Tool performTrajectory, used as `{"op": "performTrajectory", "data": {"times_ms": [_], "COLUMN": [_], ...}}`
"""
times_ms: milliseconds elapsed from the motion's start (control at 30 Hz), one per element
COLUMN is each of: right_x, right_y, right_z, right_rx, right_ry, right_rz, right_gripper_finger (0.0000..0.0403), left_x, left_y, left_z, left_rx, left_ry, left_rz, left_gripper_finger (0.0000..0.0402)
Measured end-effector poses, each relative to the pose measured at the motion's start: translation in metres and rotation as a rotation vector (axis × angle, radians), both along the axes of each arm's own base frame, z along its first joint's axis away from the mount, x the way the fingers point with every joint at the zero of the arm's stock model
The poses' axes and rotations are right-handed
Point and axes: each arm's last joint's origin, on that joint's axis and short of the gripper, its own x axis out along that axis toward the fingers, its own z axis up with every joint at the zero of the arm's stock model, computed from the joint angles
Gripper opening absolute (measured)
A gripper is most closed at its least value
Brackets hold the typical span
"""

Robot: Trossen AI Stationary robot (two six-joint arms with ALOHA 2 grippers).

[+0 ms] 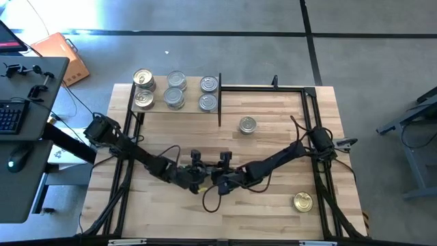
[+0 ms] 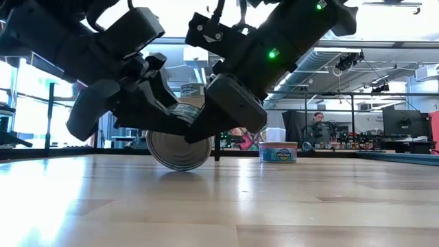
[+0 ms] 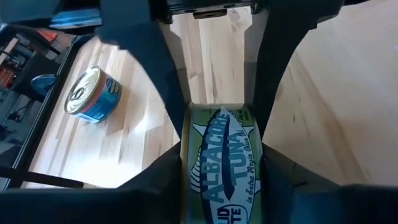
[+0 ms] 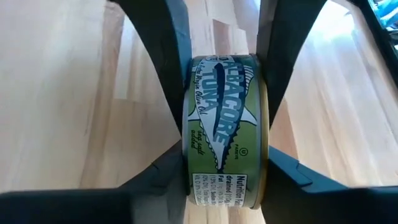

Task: Stack canned seafood by type on shelf
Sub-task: Stack the green blue tuna can on top of the other green blue tuna can on the shelf

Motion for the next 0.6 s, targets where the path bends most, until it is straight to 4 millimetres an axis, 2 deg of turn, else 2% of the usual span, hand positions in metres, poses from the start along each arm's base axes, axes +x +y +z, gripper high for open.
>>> {"op": "performTrajectory", "data": {"times_ms": [167, 300, 467, 600], "right_x": [-0.009, -0.026, -0.049, -0.064], "right_y": [-0.002, 0.000, 0.012, 0.019], "right_z": [-0.002, 0.002, -0.012, -0.023], "right_rx": [0.040, 0.067, 0.035, 0.016], "right_ry": [0.077, 0.122, 0.102, 0.008], "right_rz": [-0.048, -0.196, -0.320, -0.402], "right_gripper_finger": [0.0198, 0.0216, 0.0214, 0.0214], "left_x": [0.004, 0.002, 0.007, 0.008], "left_y": [-0.007, -0.013, -0.012, 0.012], "left_z": [0.006, 0.013, 0.053, 0.099], "left_rx": [0.032, 0.179, 0.307, 0.330], "left_ry": [0.022, 0.077, 0.072, 0.055], "left_rz": [-0.012, 0.045, 0.118, 0.188], "left_gripper_finger": [0.0121, 0.0121, 0.0121, 0.0121]}}
